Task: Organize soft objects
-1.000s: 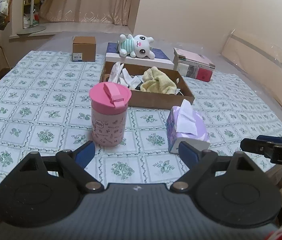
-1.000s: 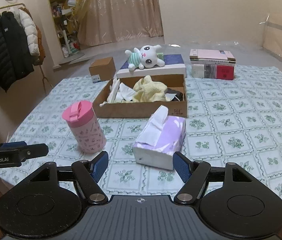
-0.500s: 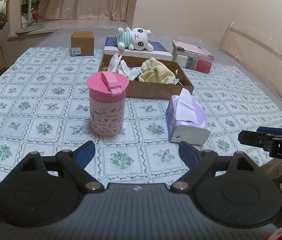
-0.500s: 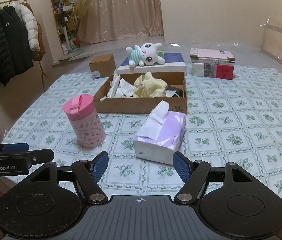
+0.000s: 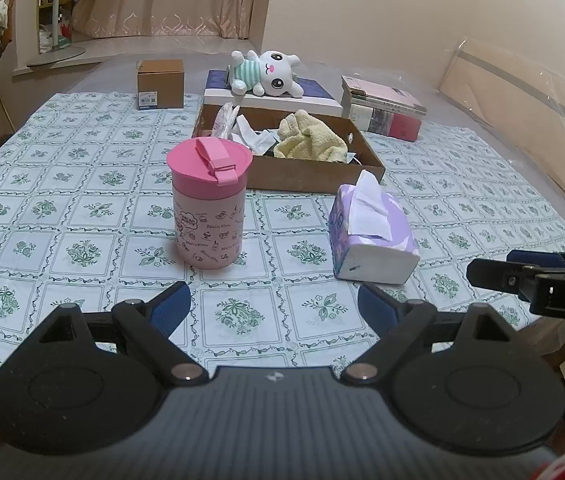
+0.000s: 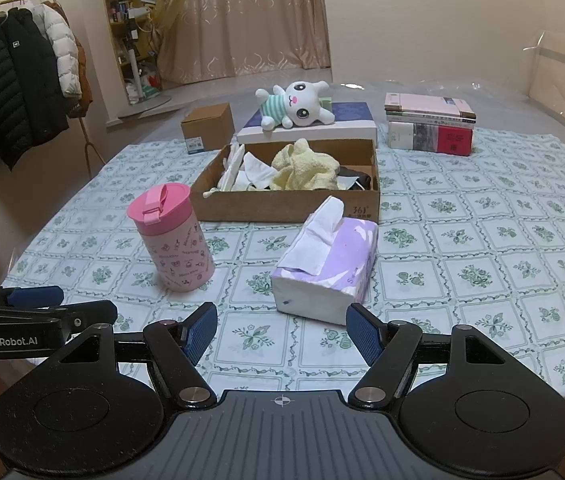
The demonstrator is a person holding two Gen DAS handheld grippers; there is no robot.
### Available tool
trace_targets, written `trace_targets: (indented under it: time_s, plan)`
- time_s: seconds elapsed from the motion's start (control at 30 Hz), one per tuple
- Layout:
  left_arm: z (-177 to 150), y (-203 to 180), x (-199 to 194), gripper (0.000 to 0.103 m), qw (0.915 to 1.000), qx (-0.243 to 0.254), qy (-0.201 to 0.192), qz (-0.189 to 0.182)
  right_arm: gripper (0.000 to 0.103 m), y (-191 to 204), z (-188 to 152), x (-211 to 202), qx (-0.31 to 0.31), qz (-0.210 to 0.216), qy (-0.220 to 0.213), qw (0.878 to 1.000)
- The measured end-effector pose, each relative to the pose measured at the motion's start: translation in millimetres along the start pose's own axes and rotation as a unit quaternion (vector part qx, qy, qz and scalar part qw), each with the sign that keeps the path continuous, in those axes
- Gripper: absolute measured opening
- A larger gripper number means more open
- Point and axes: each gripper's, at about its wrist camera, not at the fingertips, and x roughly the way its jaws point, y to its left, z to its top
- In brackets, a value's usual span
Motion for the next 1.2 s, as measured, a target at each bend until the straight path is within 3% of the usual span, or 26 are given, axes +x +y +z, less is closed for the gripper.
trace_targets:
  time_s: [1.2]
  plan:
    - [-0.3, -3.8, 3.6, 0.089, 1.0000, 0.001, 0.000, -0.003, 0.071, -0.8, 2.2, 2.6, -0.001, -0.002, -0.002, 1.000]
